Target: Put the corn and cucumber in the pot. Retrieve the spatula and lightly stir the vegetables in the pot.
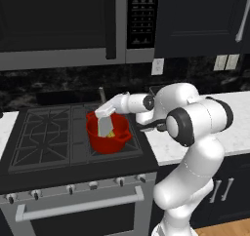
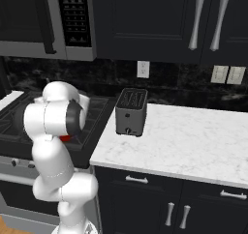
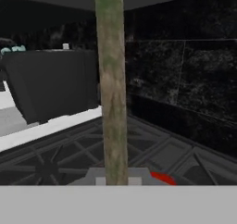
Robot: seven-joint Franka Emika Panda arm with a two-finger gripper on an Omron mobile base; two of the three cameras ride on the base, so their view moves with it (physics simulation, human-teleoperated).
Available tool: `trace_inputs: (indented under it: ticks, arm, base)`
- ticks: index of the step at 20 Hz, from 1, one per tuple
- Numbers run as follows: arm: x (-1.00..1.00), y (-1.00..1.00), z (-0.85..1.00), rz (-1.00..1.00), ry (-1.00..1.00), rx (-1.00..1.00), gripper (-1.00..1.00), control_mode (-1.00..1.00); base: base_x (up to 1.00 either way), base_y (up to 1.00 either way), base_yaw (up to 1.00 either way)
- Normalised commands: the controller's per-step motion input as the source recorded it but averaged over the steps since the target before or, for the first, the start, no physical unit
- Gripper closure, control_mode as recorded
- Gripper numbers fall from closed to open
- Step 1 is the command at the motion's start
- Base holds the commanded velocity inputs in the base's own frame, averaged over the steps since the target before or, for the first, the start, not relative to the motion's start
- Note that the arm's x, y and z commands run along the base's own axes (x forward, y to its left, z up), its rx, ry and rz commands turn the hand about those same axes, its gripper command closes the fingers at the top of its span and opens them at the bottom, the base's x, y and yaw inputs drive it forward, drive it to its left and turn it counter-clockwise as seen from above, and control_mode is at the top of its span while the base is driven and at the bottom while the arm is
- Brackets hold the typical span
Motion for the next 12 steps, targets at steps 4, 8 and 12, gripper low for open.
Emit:
trace_inputs:
  ticks: [4,8,12]
  arm:
    - [0.63,-0.78,-0.67,0.39,0.0,0.18,1.0,-1.0]
    - [0.6,-0.72,-0.56,0.36,0.0,0.19,1.0,-1.0]
    - [0.46,-0.64,-0.06,0.37,-0.11,0.25,1.0,-1.0]
  base:
    - [0.0,0.0,0.0]
    - [0.0,0.0,0.0]
    - [0.0,0.0,0.0]
